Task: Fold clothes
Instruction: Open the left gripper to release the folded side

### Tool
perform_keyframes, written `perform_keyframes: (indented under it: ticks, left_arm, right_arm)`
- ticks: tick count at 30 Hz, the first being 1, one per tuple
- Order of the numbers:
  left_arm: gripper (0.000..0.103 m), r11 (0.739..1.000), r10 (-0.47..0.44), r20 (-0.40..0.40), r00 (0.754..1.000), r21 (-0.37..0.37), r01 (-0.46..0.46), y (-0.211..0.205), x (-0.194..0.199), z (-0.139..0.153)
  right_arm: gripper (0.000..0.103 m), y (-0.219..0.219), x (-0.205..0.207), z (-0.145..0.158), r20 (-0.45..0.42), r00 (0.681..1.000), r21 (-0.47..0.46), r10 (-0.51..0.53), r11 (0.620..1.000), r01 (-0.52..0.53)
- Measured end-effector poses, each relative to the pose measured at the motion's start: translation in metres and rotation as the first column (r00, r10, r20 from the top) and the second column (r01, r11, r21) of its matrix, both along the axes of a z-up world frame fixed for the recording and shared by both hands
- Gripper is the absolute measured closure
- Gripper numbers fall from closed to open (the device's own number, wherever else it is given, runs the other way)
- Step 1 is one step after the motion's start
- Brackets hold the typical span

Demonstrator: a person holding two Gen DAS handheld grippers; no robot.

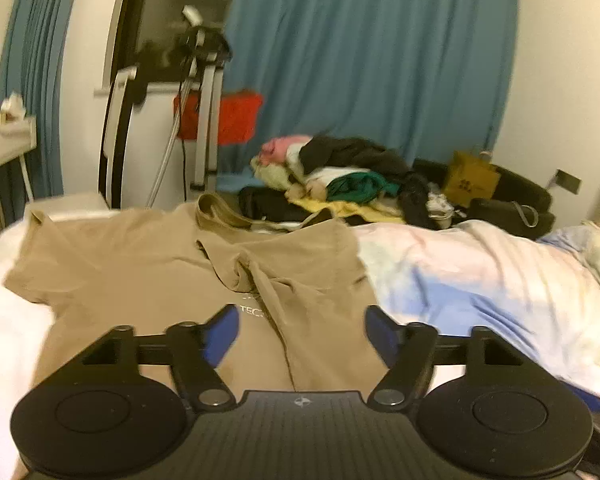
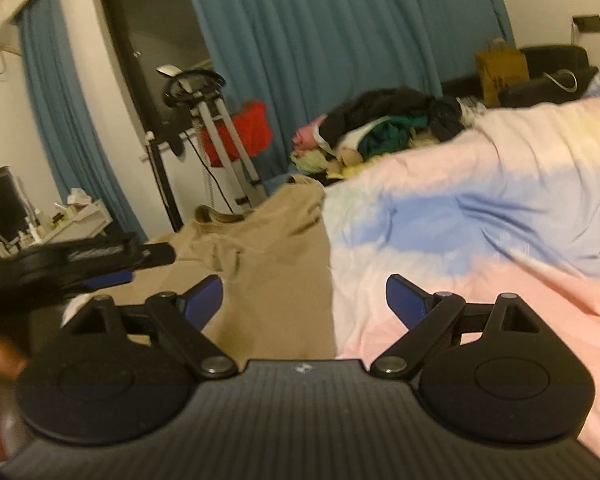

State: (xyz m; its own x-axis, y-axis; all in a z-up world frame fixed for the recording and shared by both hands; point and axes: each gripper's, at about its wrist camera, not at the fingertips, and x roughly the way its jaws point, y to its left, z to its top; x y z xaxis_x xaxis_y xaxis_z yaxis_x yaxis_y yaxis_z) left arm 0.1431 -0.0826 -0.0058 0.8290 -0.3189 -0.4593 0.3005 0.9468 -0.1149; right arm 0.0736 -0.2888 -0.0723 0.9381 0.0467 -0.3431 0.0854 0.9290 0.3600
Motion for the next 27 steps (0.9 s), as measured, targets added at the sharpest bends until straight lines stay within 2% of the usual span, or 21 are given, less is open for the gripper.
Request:
perform_keyframes:
  ticks: [5,9,13,18,22,27]
  left_arm:
    - [0.029,0.998,-0.043,0.053,0.998,0.053,0.041,0.008,-0.064,0.018]
    - [0.024,0.999,-0.008,0.054,0.999,0.049,0.005,0.021,-0.096,0.018]
    - [0.020,0.998,0.030,0.026,0.999,0.048,-0.031,0.034,-0.121,0.005]
    - [0.017,0.998,0.057,-0.007,0.998,0.033,-0.057,0.052,-0.125,-0.007]
    - [0.002,0.997,0.056,0.018,0.998,0.045,-0.057,0.059,-0.117,-0.008]
    - [0.002,0.997,0.075,0.006,0.997,0.035,-0.075,0.067,-0.108,-0.011]
  right_arm:
    - [0.013,0.008,-0.018,0.016,0.055,0.998,-0.056,-0.010,0.998,0.013]
    - [0.013,0.017,-0.031,0.025,0.071,0.997,-0.090,-0.004,0.996,0.011]
    - [0.013,0.031,-0.045,0.030,0.073,0.997,-0.121,0.020,0.993,-0.011]
    - [0.013,0.047,-0.052,0.029,0.071,0.996,-0.145,0.054,0.989,-0.043]
    - [0.013,0.056,-0.049,0.026,0.062,0.995,-0.166,0.081,0.984,-0.070]
    - [0.013,0.063,-0.045,0.021,0.043,0.995,-0.186,0.085,0.980,-0.076]
